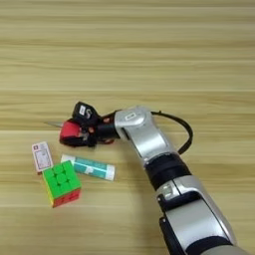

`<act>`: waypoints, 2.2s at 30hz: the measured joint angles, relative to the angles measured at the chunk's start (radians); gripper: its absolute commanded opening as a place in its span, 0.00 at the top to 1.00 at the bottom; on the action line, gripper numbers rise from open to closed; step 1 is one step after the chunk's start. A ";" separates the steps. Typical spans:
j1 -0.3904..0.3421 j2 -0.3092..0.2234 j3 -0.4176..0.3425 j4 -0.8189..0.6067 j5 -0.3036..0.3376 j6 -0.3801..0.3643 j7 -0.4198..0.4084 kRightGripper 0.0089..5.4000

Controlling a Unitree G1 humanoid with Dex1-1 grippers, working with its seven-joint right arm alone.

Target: Move the objects on the table

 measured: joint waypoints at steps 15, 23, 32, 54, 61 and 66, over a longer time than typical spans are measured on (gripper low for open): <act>-0.001 0.003 -0.054 -0.025 0.055 -0.026 0.030 0.25; -0.075 0.015 -0.287 -0.223 0.290 0.015 -0.039 0.10; -0.049 0.014 -0.375 -0.331 0.373 0.083 -0.142 0.01; 0.547 -0.036 -0.464 -1.026 0.509 0.320 -0.341 0.01; 0.700 -0.049 -0.460 -1.164 0.509 0.375 -0.400 0.01; 0.764 -0.062 -0.421 -1.262 0.509 0.418 -0.426 0.01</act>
